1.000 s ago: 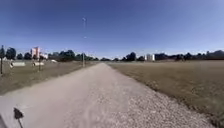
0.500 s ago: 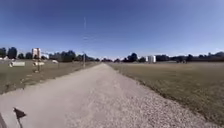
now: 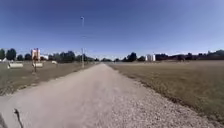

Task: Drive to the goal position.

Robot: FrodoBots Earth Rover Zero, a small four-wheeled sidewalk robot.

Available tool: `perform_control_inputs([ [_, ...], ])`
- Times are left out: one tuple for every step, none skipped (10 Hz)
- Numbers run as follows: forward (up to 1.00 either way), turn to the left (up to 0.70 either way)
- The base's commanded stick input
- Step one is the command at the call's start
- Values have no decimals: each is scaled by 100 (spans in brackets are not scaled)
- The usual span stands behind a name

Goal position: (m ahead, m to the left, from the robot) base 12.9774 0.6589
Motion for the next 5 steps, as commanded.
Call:
perform_control_inputs([
  [69, 3],
  [69, 3],
  [69, 3],
  [69, 3],
  [69, 3],
])
